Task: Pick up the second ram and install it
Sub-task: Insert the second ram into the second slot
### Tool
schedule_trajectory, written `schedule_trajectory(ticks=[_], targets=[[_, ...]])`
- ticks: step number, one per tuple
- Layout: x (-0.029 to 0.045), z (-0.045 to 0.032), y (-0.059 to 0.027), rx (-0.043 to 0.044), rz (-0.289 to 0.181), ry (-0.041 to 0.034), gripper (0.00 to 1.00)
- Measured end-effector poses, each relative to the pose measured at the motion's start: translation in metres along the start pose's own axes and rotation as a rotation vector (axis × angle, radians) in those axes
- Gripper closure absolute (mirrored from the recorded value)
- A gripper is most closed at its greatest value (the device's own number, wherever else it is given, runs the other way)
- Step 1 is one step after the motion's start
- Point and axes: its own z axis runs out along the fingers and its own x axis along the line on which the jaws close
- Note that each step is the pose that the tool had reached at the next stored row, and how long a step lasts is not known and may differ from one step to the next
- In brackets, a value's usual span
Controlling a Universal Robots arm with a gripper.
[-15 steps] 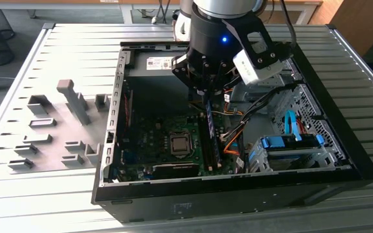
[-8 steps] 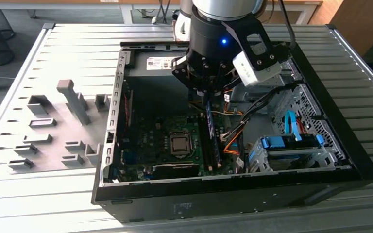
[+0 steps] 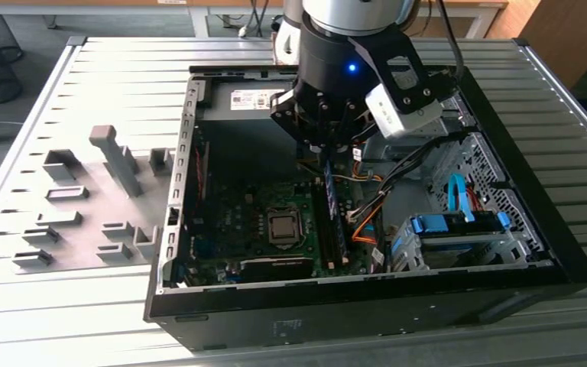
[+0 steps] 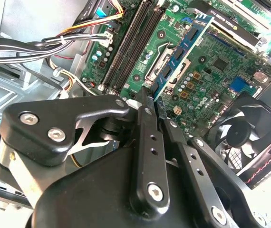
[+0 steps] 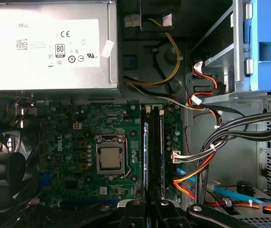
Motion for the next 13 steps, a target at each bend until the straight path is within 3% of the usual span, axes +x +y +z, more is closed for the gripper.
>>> schedule_trajectory(ticks=[13], targets=[[0.0001, 0.0038, 0.0000, 0.0001, 0.000, 0.0000, 0.86]])
